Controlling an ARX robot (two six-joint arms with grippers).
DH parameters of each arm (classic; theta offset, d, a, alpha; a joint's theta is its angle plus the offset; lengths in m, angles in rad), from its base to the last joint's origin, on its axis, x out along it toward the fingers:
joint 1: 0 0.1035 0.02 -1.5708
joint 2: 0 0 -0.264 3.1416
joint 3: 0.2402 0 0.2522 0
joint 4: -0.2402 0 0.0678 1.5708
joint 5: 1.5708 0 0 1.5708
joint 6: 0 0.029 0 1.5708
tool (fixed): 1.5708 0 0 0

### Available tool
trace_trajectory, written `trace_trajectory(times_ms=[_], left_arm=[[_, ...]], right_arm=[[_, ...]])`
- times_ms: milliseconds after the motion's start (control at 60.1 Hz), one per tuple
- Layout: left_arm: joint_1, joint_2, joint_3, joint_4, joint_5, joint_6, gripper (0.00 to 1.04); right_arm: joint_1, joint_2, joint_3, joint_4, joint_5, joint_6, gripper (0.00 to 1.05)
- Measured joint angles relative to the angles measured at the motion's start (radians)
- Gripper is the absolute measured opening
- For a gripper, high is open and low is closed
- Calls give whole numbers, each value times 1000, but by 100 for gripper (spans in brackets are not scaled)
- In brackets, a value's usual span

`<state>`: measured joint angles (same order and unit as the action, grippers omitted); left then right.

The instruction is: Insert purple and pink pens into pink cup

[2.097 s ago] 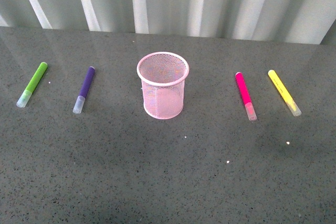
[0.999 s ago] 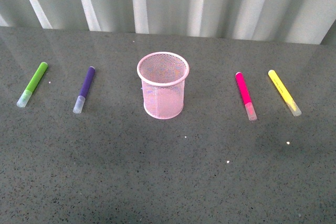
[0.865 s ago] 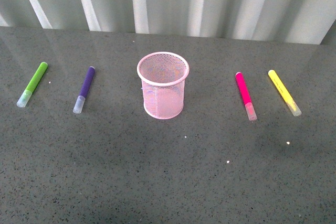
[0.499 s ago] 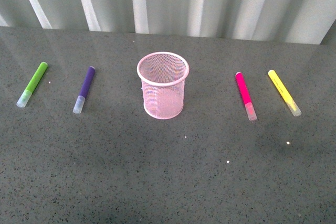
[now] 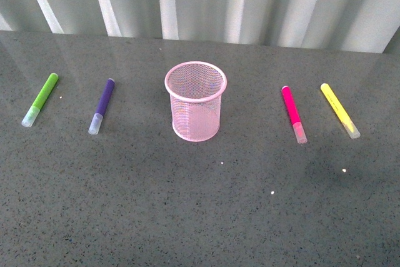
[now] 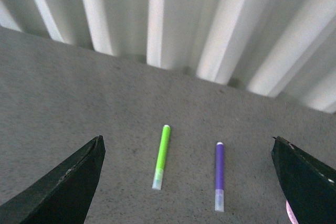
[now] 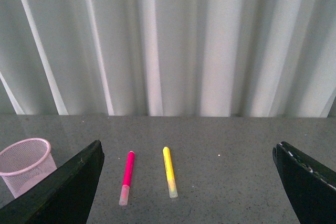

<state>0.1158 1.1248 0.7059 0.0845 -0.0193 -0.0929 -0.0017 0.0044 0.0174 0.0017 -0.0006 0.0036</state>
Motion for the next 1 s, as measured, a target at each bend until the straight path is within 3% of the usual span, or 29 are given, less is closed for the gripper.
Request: trace_trajectory(times_ms=[116,349,999], left_arm=[[-29,217,163,-102,72,52,98],[-101,494,392,-243,98,145,98],[-178,919,600,-267,68,132,98]], right_arm=[[0,0,0,0,0,0,98],[0,0,0,0,0,0,98],[0,0,0,0,0,0,98]])
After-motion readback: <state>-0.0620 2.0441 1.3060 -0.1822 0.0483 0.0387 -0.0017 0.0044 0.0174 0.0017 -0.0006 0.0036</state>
